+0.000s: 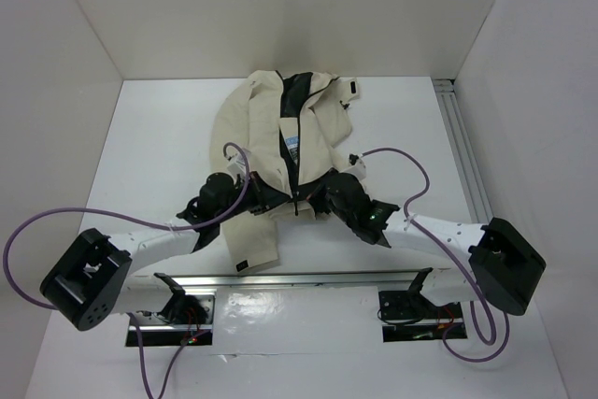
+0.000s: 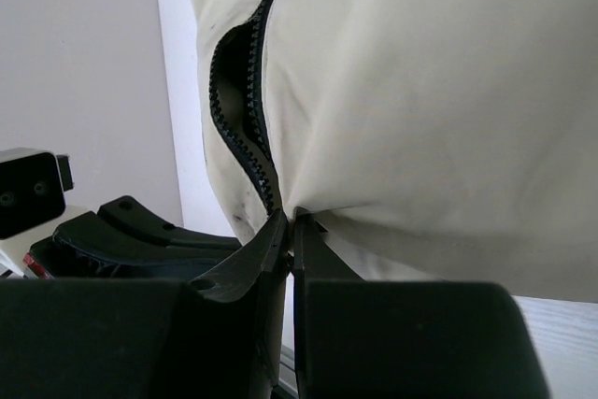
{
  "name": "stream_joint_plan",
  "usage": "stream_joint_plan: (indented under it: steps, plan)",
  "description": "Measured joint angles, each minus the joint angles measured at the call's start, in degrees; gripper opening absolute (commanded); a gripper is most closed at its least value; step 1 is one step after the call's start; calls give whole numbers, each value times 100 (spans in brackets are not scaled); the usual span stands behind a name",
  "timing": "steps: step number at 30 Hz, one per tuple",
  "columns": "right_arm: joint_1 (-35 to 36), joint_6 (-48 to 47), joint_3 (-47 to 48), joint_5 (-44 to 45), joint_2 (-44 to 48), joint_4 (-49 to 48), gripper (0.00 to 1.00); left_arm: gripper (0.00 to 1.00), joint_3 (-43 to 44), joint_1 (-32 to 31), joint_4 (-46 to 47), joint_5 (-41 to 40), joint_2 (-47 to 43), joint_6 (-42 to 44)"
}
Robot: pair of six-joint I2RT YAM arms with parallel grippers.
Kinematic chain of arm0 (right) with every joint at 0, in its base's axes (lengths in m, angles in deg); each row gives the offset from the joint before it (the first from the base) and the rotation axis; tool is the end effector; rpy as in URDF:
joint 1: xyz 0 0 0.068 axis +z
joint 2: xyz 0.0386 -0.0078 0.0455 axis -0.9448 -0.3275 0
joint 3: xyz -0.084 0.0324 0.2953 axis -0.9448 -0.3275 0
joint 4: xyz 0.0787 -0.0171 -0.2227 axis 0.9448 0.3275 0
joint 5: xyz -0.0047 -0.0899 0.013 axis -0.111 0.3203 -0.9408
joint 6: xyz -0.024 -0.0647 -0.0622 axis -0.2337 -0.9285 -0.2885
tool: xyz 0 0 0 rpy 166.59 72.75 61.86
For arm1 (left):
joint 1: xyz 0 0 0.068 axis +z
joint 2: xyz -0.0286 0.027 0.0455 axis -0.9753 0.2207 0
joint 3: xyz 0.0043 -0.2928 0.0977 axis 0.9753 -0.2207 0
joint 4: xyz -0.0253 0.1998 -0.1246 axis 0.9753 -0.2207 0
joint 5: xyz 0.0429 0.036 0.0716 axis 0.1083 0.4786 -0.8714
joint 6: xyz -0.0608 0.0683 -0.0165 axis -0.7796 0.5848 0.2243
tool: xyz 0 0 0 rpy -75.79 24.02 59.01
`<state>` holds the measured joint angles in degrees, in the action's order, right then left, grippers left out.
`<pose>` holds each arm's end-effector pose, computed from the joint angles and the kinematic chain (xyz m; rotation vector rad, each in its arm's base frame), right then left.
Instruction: Zip up the jacket
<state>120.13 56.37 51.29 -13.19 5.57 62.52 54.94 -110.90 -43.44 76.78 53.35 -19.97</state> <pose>0.2037 0.1959 0.2492 0.6207 2.0511 0.9960 0.2157 -0.1680 0.2474 -0.2403 1.9884 -1.3238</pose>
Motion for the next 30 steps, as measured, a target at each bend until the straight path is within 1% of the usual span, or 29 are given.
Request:
stream_joint_plan:
  steps: [2,4,5,7,8,10,13,14,15,16,18,19,23,27,30]
  plan:
    - [0,13,0,-2,0,0,0,14,-7,2,17,46,0,-2]
    - [0,13,0,-4,0,0,0,25,-7,2,17,68,0,-2]
    - [0,13,0,-2,0,-2,0,36,-7,2,11,76,0,-11]
    - [-26,9,0,101,2,-28,0,48,-13,2,-81,107,0,24]
    - [-50,7,0,151,7,-42,0,52,-22,2,-140,118,0,20]
    - [-79,7,0,216,24,-46,0,55,-35,0,-247,129,0,11]
    - [-90,4,-22,238,74,-59,0,56,-44,0,-341,127,-4,2]
    - [-90,4,-24,238,85,-61,0,58,-44,0,-358,127,-7,4]
    - [-90,-2,-24,238,90,-76,0,62,-44,0,-372,127,-7,7]
    - [-90,-11,-24,238,92,-87,0,73,-55,0,-369,127,-11,4]
    - [-90,-17,-24,236,96,-90,0,80,-83,0,-372,127,-44,4]
    - [-90,-20,-24,234,96,-92,0,82,-96,0,-372,127,-63,22]
    - [-90,-37,-24,212,96,-103,0,83,-107,0,-350,125,-94,-2]
    - [-90,-57,-24,186,96,-133,0,83,-107,0,-282,125,-87,-37]
    - [-90,-57,-24,168,96,-136,0,81,-107,0,-181,120,-44,-149]
